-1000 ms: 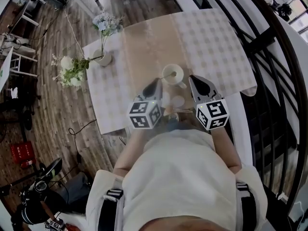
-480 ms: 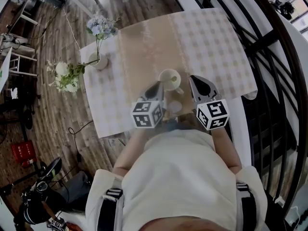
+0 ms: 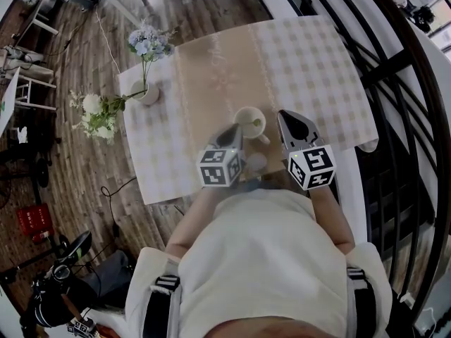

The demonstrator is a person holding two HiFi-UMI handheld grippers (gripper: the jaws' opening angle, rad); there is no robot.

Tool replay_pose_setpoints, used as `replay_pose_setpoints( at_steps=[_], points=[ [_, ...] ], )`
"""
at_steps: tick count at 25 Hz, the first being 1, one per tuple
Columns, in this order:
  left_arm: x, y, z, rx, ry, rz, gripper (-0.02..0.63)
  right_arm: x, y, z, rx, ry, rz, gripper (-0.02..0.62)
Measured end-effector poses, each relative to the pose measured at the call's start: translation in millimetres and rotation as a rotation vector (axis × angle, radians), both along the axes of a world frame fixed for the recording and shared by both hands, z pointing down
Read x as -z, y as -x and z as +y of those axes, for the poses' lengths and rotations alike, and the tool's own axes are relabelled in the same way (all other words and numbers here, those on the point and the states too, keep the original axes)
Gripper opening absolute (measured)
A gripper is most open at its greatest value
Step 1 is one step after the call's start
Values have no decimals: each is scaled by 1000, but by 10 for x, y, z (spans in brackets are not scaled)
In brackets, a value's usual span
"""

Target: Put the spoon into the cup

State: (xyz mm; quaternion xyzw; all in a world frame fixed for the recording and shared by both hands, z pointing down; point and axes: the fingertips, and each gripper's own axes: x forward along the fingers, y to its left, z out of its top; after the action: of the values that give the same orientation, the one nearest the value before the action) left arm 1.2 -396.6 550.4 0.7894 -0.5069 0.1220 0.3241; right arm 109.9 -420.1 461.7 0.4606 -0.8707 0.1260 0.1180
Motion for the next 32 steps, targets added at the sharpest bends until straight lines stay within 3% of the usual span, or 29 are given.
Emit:
replay_pose_setpoints(
  at_steps=[16, 19, 32],
  points=[
    [-120, 22, -52, 1, 17, -20, 11, -36, 10, 18, -4, 8, 5, 0],
    [-135, 33, -40, -9, 18, -16, 100, -44, 11, 43, -8, 10, 3, 0],
    [29, 255, 89, 37, -26, -19, 195, -14, 53, 319, -21, 5, 1, 0]
  ],
)
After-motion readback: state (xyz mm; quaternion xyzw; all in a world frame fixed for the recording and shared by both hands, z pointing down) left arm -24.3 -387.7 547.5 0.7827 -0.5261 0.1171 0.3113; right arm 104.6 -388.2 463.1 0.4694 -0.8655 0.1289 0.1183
